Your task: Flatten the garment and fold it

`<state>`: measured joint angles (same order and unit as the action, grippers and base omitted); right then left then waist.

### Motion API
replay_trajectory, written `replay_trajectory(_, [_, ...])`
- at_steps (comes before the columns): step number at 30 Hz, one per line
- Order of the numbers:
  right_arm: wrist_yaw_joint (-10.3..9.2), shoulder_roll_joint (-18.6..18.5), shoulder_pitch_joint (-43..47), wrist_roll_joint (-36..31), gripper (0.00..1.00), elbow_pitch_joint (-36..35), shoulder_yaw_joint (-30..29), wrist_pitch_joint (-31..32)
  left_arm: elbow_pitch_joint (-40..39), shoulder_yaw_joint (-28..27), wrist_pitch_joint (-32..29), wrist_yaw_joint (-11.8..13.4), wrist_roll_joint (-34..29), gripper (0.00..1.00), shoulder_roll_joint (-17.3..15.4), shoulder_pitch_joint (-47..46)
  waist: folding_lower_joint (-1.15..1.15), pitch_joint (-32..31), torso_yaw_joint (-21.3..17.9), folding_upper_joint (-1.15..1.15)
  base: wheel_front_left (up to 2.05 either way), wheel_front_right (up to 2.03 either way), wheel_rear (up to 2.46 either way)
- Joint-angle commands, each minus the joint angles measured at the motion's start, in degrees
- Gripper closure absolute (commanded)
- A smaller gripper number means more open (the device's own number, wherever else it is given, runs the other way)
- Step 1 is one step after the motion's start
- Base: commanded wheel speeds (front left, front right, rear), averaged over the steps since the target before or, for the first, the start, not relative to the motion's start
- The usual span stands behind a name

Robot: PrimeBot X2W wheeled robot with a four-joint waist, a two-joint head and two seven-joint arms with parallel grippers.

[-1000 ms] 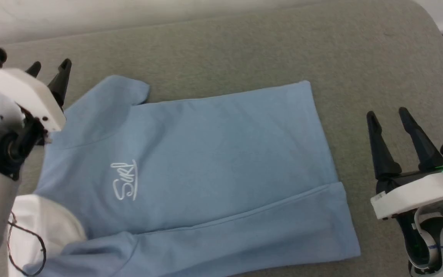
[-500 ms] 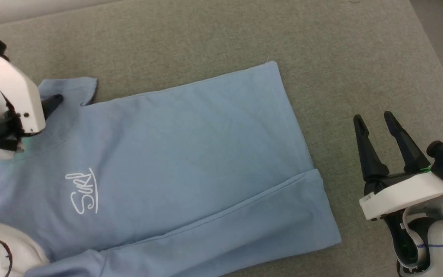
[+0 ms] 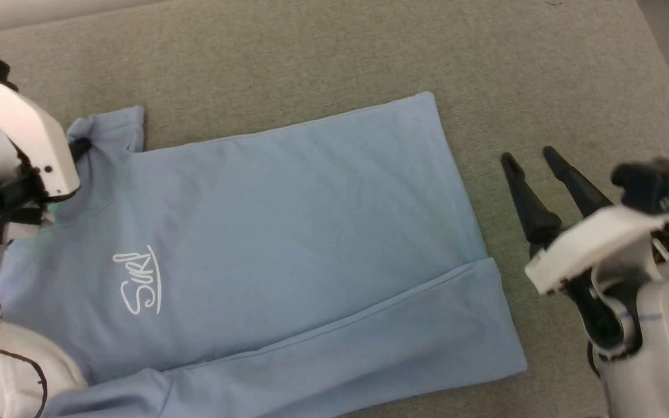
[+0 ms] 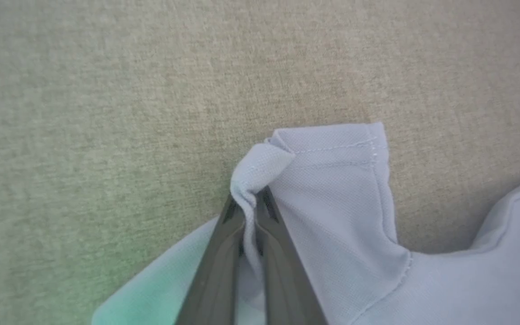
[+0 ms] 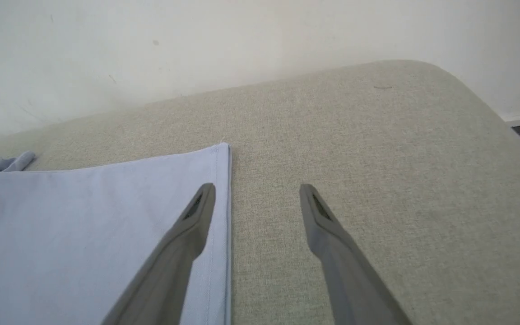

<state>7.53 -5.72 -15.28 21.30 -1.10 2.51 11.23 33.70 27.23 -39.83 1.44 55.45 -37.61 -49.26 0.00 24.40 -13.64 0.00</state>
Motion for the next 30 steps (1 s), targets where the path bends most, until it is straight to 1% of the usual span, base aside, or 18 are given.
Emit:
replay_trajectory(1, [-0.04,-0.68,-3.39,1.49,0.00,2.66,0.67,2.44,0.74,1.54,0.82,-0.60,-0.59,1.00,2.03,4.24,0.00,-0.63,1.18,0.00,0.00,0.00,0.00])
replay_trajectory(4, [-0.04,-2.08,-9.72,3.88,0.00,9.49,1.45,7.92,-1.48,1.09,5.06,-1.10,-1.70,1.00,2.69,3.18,0.00,-0.88,3.33,0.00,0.00,0.00,0.00])
replay_trajectory(9, [-0.04,-4.23,-20.17,6.21,0.00,21.54,3.59,16.52,-6.38,1.66,10.00,-1.69,-4.12,1.00,4.03,1.52,0.00,-0.46,7.43,0.00,0.00,0.00,0.00])
replay_trajectory(15, [-0.04,-6.00,-30.49,6.05,0.00,33.31,5.86,21.34,-11.86,2.64,12.84,-1.70,-6.07,1.00,5.60,0.02,0.00,1.21,11.23,0.00,0.00,0.00,0.00])
replay_trajectory(19, [-0.04,-5.73,-34.73,5.83,0.00,40.43,7.50,23.61,-13.77,2.89,13.84,-1.61,-6.62,1.00,5.91,-0.14,0.00,1.89,12.20,0.00,0.00,0.00,0.00])
replay_trajectory(21, [-0.04,-5.57,-35.71,5.90,0.00,44.21,8.49,26.20,-14.28,3.02,14.01,-1.54,-6.70,1.00,6.05,-0.13,0.00,2.02,12.48,0.00,0.00,0.00,0.00])
replay_trajectory(22, [-0.04,-5.48,-36.00,6.13,0.09,46.07,9.03,28.07,-14.45,3.07,14.12,-1.52,-6.74,1.00,6.10,-0.10,0.00,2.01,12.58,0.00,0.00,0.00,0.00])
replay_trajectory(23, [-0.04,-5.44,-36.22,6.23,0.53,47.63,9.67,29.76,-14.56,3.12,14.20,-1.50,-6.77,1.00,6.12,-0.06,0.00,1.95,12.65,0.00,0.00,0.00,0.00])
replay_trajectory(24, [-0.04,-5.38,-36.33,6.42,0.88,48.88,10.46,31.48,-14.64,3.15,14.29,-1.48,-6.79,1.00,6.11,-0.02,0.00,1.89,12.66,0.00,0.00,0.00,0.00])
replay_trajectory(25, [-0.04,-5.29,-36.38,6.83,1.00,49.77,11.00,32.76,-14.69,3.16,14.39,-1.46,-6.80,1.00,6.09,0.05,0.00,1.80,12.66,0.00,0.00,0.00,0.00])
replay_trajectory(28, [-0.04,-5.39,-36.46,7.62,1.00,50.49,12.61,33.72,-14.70,3.14,14.74,-1.48,-6.82,1.00,5.88,0.32,0.00,1.35,12.44,0.00,0.00,0.00,0.00])
replay_trajectory(30, [-0.04,-5.96,-36.76,8.25,1.00,49.30,13.46,31.59,-14.64,2.93,15.61,-1.41,-6.99,1.00,5.70,0.55,0.00,0.83,12.35,0.00,0.00,0.00,0.00])
